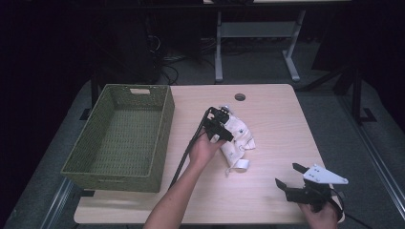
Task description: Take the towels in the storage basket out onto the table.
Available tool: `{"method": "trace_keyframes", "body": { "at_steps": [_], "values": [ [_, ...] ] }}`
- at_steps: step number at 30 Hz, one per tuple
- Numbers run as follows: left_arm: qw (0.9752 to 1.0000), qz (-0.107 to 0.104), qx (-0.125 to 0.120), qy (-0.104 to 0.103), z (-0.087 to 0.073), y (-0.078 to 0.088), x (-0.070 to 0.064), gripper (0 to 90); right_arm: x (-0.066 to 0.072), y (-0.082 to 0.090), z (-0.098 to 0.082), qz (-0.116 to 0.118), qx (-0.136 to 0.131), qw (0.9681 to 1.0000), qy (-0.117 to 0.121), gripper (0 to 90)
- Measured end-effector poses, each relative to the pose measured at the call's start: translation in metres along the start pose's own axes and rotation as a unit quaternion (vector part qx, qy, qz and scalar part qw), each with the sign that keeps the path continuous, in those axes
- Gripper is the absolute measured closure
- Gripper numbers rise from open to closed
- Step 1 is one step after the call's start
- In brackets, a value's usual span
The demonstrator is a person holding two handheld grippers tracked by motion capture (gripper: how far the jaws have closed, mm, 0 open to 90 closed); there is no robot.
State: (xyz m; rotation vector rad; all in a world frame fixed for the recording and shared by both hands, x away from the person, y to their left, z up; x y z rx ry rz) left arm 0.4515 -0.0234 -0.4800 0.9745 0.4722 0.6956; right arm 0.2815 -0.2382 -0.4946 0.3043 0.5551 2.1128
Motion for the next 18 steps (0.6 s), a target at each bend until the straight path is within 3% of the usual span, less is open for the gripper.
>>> {"method": "trace_keyframes", "body": {
  "at_steps": [18],
  "values": [
    [0.9993, -0.016, -0.033, -0.005, -0.014, 0.027, -0.012, 33.8, -0.001, -0.001, 0.0, -0.003, 0.004, 1.0, 0.004, 15.1]
  ]
}}
Point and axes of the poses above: each handheld gripper's, and its own axes: y roughly backward along the jaws, z roughly out of its top, x roughly to its left, the point moved 8 cm from there along -y, roughly forward along the jaws, and after that the axes turned 2 degrees about -y, right-handed, at the moved point
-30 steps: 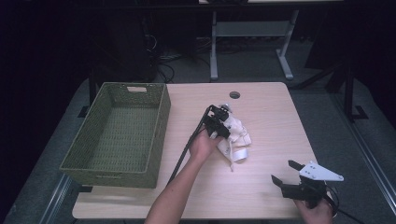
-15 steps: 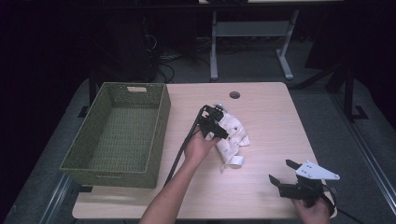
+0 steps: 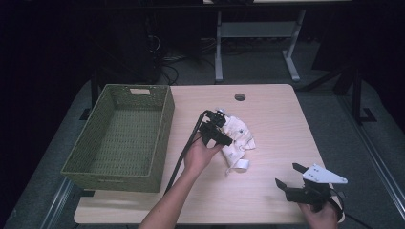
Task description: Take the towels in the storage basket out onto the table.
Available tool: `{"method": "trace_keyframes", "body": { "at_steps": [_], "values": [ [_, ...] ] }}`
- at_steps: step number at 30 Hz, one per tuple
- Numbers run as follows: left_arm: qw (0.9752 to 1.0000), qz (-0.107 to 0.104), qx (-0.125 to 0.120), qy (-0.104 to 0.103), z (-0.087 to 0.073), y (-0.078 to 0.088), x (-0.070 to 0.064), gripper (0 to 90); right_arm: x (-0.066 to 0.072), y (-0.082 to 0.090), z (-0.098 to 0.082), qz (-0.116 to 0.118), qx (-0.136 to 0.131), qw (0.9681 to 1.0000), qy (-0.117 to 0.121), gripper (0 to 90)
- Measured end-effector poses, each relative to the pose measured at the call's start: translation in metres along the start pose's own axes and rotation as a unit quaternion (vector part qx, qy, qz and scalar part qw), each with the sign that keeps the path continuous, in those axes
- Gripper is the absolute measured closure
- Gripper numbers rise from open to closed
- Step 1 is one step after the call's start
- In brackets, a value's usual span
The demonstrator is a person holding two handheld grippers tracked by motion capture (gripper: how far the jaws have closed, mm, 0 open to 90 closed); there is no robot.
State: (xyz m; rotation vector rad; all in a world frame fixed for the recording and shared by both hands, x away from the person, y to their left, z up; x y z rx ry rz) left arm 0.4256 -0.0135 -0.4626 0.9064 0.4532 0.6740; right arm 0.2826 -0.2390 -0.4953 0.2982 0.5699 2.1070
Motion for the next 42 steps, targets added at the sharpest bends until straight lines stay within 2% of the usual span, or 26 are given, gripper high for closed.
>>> {"method": "trace_keyframes", "body": {
  "at_steps": [8, 11, 13, 18, 20, 29, 30, 37, 42],
  "values": [
    [0.9999, -0.003, -0.013, -0.005, -0.014, 0.01, -0.005, 31.6, -0.001, 0.0, -0.001, -0.002, 0.002, 1.0, -0.002, 15.1],
    [0.9996, -0.01, -0.024, 0.004, -0.022, 0.012, -0.007, 31.2, -0.001, 0.0, -0.002, -0.005, 0.004, 1.0, 0.0, 15.1],
    [0.9997, -0.012, -0.022, 0.007, -0.027, 0.013, -0.008, 29.2, 0.0, 0.0, -0.002, -0.004, 0.006, 1.0, 0.001, 15.1],
    [0.9996, -0.012, -0.025, 0.0, -0.037, 0.018, -0.009, 27.7, 0.001, -0.001, -0.003, -0.004, 0.007, 1.0, 0.002, 15.1],
    [0.9994, -0.018, -0.029, 0.003, -0.041, 0.021, -0.011, 27.5, 0.0, -0.001, -0.003, -0.004, 0.006, 1.0, 0.002, 15.1],
    [0.9992, -0.014, -0.029, -0.023, -0.061, 0.032, -0.016, 26.8, -0.002, -0.001, -0.004, -0.007, 0.008, 0.9999, 0.001, 15.1],
    [0.9992, -0.017, -0.031, -0.018, -0.063, 0.032, -0.017, 26.8, -0.002, -0.001, -0.004, -0.008, 0.008, 0.9999, 0.0, 15.1],
    [0.9991, -0.014, -0.033, -0.024, -0.078, 0.037, -0.018, 26.8, 0.0, -0.001, -0.005, -0.008, 0.008, 0.9999, 0.001, 15.1],
    [0.9985, -0.021, -0.039, -0.031, -0.089, 0.04, -0.024, 26.6, 0.0, -0.001, -0.006, -0.009, 0.011, 0.9999, 0.0, 15.1]
  ]
}}
Point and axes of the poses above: each handheld gripper's, and its own axes: y roughly backward along the jaws, z roughly out of its top, x roughly to its left, the point moved 8 cm from there along -y, roughly forward along the jaws, and after that the axes turned 2 degrees about -y, right-handed, at the moved point
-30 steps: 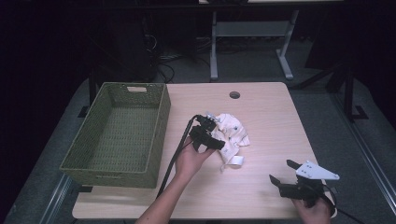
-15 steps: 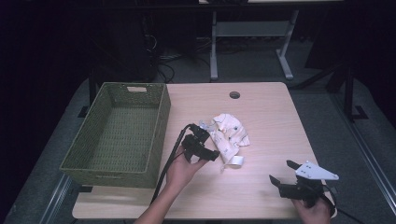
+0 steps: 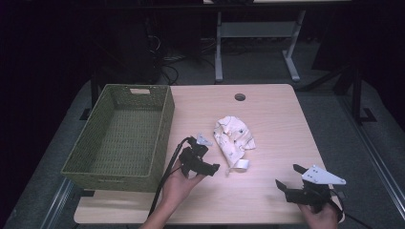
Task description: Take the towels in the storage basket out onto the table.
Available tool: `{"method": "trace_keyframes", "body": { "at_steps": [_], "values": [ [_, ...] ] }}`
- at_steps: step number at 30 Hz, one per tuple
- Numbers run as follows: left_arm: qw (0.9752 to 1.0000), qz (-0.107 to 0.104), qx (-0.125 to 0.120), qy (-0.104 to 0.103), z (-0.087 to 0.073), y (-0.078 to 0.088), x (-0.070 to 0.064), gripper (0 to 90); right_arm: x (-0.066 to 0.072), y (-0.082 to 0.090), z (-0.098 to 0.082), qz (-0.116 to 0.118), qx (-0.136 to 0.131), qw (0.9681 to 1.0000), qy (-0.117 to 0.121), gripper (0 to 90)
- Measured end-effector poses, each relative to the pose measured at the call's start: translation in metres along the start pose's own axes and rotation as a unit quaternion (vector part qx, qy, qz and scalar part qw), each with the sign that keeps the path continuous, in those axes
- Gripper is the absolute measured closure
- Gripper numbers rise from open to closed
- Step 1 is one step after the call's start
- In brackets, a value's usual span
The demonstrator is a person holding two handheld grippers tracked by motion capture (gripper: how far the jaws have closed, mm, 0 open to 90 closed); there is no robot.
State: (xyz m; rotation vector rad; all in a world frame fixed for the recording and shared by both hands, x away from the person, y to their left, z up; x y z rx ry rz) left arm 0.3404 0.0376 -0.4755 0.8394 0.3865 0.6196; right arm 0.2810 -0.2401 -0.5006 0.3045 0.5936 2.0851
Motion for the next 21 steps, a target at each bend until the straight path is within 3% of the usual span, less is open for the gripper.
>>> {"method": "trace_keyframes", "body": {
  "at_steps": [4, 13, 17, 21],
  "values": [
    [0.9999, -0.013, -0.004, -0.006, -0.01, 0.001, -0.009, 26.4, 0.0, 0.0, -0.001, 0.0, 0.002, 1.0, 0.003, 15.1],
    [0.9995, -0.016, -0.011, -0.025, -0.032, 0.008, -0.022, 25.7, 0.003, 0.0, -0.001, 0.0, 0.001, 1.0, 0.004, 15.0],
    [0.9992, -0.027, -0.012, -0.027, -0.044, 0.012, -0.027, 25.1, 0.003, 0.001, -0.001, 0.001, -0.002, 1.0, 0.004, 15.0],
    [0.9988, -0.03, -0.019, -0.032, -0.048, 0.017, -0.031, 23.4, 0.004, 0.001, -0.001, 0.0, -0.004, 1.0, 0.003, 14.8]
  ]
}}
Point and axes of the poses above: each handheld gripper's, and its own axes: y roughly backward along the jaws, z roughly out of its top, x roughly to its left, the point moved 8 cm from there along -y, roughly forward along the jaws, and after that the axes turned 2 degrees about -y, right-handed, at the moved point
